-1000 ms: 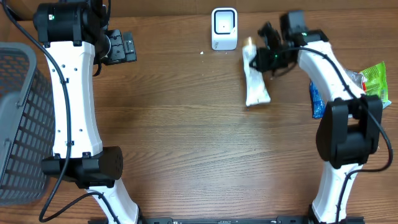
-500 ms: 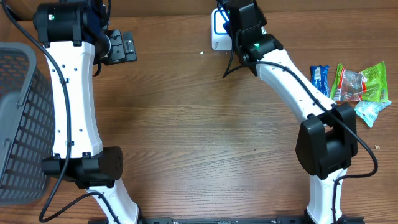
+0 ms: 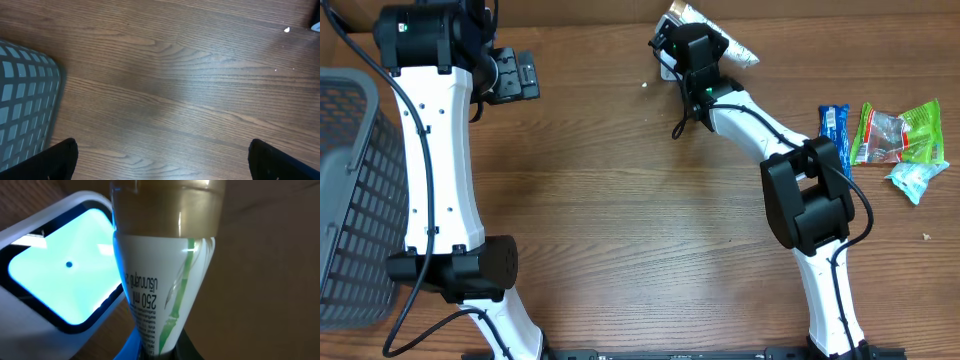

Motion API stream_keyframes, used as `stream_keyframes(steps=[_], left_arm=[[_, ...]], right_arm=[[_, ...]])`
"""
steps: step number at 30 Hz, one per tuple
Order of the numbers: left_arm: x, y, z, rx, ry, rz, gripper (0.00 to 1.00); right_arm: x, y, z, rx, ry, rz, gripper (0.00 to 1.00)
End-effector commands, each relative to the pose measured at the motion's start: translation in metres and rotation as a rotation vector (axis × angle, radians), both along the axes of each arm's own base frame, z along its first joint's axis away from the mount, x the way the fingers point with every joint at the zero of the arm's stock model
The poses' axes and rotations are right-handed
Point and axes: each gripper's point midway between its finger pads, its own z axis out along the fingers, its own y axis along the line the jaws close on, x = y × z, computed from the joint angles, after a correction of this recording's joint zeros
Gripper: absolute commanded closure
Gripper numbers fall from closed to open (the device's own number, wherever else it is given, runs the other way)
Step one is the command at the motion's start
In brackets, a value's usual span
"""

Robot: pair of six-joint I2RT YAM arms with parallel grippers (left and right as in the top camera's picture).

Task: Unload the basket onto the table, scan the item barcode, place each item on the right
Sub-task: 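Hold the white tube barcode in front of the white scanner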

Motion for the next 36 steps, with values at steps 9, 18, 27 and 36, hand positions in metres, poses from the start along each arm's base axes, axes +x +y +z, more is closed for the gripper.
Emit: stream_keyframes(steps=[9,18,27,36], left_arm=[[0.001,-0.002,0.007,0.000,-0.025,-0.017,0.00],[0.001,-0.002,0.007,0.000,-0.026,-0.016,0.00],[0.001,-0.002,0.007,0.000,-0.026,-0.016,0.00],[0.001,-0.002,0.007,0.000,-0.025,-0.016,0.00]], right_arm=[[0.010,0.011,0.027,-0.070,-0.080,0.074,0.96],[0.012,0.015,0.031,-0.055,-0.099,0.091,0.96],[-0.008,0.037,0.051,-0.097,-0.073,0.120,0.96],[-0.117,0.029,0.110,0.314,0.263,0.069,0.96]])
